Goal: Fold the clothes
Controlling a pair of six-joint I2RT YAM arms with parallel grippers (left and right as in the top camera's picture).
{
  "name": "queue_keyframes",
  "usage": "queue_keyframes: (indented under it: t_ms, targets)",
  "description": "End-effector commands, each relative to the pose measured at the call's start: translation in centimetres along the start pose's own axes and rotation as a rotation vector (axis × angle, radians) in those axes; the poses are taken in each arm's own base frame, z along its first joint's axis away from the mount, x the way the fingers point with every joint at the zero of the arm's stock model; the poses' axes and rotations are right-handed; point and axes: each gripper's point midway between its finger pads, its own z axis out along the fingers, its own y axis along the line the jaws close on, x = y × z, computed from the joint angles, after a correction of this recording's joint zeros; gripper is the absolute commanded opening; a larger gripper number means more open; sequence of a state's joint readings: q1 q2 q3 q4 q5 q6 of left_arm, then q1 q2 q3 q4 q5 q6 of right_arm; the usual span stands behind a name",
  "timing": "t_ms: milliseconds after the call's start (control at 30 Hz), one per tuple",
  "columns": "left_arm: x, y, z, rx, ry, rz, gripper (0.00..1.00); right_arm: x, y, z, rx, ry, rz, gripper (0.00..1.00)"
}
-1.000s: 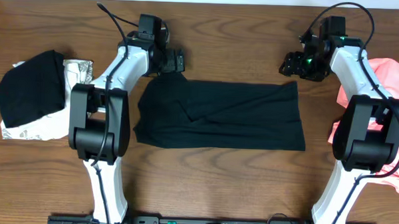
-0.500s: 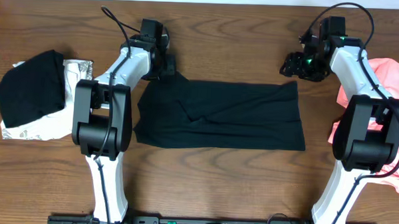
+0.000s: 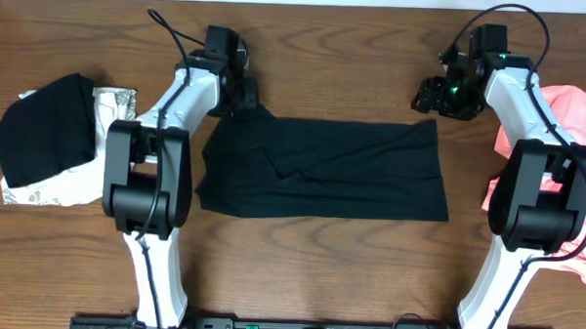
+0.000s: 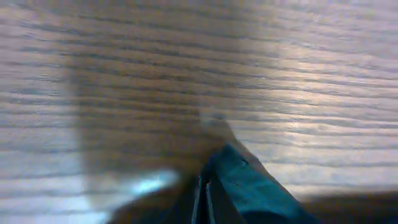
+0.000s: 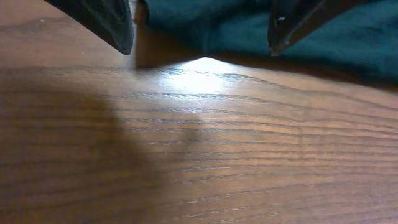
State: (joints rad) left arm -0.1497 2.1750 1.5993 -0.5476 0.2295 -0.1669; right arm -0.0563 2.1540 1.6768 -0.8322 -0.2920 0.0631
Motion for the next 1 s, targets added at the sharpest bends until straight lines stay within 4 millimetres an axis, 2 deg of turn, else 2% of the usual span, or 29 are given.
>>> queue_keyframes:
  t_ms: [0, 367, 433, 533, 567, 733, 967]
  targets:
    - [-0.9, -0.7, -2.7, 0.006, -0.045, 0.016, 0.06, 0.5, 0.6, 1.2, 0.010, 0.028, -0.029, 0.68]
    - [1.6, -0.1, -3.0, -0.019, 0.056, -0.024, 0.06, 0.5, 0.9, 1.2, -0.005, 0.028, -0.030, 0.67]
    - [2.0, 0.0, -3.0, -0.023, 0.073, -0.042, 0.06, 0.4, 0.9, 1.2, -0.005, 0.024, -0.031, 0.64]
    - [2.4, 0.1, -3.0, -0.028, 0.091, -0.049, 0.06, 0.1, 0.7, 1.2, -0.001, 0.010, -0.033, 0.49]
    - [2.5, 0.1, -3.0, -0.029, 0.095, -0.050, 0.06, 0.0, 0.7, 1.2, -0.001, 0.006, -0.034, 0.47]
    - [2.8, 0.1, -3.1, -0.029, 0.104, -0.079, 0.06, -0.3, 0.7, 1.6, -0.003, -0.004, -0.037, 0.49]
    - [2.6, 0.1, -3.1, -0.028, 0.099, -0.081, 0.06, 1.0, 0.0, 3.6, 0.001, 0.056, -0.015, 0.50]
